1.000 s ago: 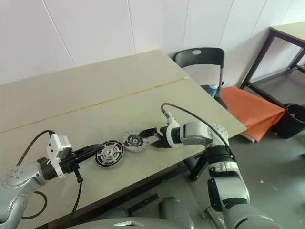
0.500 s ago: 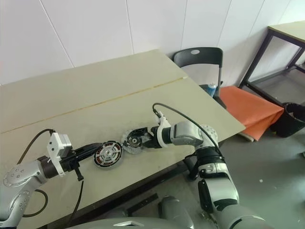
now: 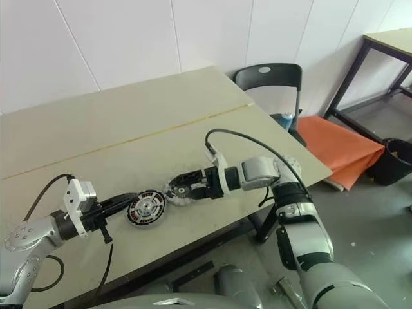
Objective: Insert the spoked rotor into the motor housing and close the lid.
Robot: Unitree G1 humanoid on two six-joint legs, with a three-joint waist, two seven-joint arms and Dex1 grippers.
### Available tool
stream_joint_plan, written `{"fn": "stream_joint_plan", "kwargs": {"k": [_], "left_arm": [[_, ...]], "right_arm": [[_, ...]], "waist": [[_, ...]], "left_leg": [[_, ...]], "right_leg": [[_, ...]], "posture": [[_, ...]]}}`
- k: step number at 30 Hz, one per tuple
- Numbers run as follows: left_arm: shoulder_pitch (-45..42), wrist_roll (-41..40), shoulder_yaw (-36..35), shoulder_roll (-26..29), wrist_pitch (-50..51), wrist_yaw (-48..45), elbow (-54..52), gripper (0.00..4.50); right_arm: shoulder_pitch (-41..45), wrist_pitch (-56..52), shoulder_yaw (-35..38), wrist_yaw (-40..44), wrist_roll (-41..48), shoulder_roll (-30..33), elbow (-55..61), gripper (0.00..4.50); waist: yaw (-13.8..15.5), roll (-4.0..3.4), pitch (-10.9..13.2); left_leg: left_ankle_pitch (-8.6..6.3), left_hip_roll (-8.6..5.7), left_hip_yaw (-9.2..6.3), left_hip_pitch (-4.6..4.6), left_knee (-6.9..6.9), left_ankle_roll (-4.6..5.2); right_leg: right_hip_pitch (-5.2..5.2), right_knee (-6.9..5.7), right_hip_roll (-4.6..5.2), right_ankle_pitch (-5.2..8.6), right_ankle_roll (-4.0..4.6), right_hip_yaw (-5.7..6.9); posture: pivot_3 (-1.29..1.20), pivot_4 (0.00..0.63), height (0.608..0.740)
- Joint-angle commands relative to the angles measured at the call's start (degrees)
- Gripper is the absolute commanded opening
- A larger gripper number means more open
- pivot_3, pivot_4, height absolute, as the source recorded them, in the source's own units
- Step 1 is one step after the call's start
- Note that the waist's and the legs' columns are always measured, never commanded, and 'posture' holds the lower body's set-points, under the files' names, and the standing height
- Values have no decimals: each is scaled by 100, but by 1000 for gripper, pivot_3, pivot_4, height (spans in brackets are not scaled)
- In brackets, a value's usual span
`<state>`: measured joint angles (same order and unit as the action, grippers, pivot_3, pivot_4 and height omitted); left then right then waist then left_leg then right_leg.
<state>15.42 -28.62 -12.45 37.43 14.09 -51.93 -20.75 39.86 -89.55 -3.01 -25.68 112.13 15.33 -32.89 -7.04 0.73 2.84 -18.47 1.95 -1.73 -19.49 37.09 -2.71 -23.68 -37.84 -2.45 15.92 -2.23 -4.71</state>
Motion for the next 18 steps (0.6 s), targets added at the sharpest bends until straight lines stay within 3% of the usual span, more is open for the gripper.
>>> {"fn": "stream_joint_plan", "kwargs": {"k": [1, 6, 18], "left_arm": [[-37, 12, -94, 24, -134, -35, -33, 0], [-15, 30, -117, 20, -127, -47, -34, 0], [21, 44, -119, -23, -134, -15, -66, 0]], "right_arm": [[-176, 37, -172, 68, 87, 76, 270, 4474], [-411, 77, -382, 116, 87, 187, 468, 4474], [-873, 1209, 120, -1645, 87, -238, 1186, 4474]], "waist": [[3, -6, 4], [-5, -6, 4], [-17, -7, 4]], "left_leg": [[0, -1, 0, 0, 1, 0], [0, -3, 3, -2, 3, 0], [0, 3, 0, 6, 6, 0]], "right_leg": [[-1, 1, 1, 0, 0, 0], [0, 3, 3, 1, -1, -3], [8, 2, 4, 2, 1, -2]], "posture": [[0, 0, 740], [0, 0, 740], [0, 0, 740]]}}
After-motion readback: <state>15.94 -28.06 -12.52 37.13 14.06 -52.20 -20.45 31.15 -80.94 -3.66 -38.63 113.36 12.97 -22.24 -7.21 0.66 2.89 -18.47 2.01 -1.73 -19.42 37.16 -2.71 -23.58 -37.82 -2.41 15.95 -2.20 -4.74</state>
